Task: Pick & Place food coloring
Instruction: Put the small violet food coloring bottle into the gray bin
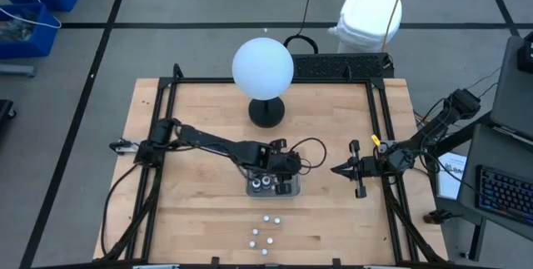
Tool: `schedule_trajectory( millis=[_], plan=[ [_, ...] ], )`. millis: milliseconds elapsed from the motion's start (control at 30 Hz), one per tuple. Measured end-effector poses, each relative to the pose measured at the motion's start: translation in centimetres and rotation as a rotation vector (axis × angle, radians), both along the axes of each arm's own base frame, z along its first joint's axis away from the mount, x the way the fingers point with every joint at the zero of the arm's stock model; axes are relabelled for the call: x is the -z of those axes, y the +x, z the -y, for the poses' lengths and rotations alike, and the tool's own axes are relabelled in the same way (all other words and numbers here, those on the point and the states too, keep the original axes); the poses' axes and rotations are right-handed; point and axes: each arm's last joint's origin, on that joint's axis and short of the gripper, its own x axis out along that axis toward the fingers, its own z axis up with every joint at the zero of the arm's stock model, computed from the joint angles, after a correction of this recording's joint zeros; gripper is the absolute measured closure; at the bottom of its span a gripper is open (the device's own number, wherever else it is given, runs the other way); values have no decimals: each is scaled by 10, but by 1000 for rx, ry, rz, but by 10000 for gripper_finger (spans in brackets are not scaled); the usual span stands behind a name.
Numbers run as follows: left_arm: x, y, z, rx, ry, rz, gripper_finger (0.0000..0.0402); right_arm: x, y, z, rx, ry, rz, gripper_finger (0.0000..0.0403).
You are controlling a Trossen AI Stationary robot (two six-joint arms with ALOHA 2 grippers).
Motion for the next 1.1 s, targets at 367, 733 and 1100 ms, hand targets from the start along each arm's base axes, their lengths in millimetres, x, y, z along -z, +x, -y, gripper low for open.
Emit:
schedule_trajectory(
  millis=[367, 733, 1100],
  plan=[
    [-144, -110, 46, 204, 108, 88, 341, 0, 0, 0, 0, 3, 0, 403],
    [-139, -263, 38, 299, 41, 435, 397, 0, 0, 0, 0, 11, -1, 403],
    [7, -321, 5, 230, -230, 893, 399, 0, 0, 0, 0, 6, 0, 403]
  ],
)
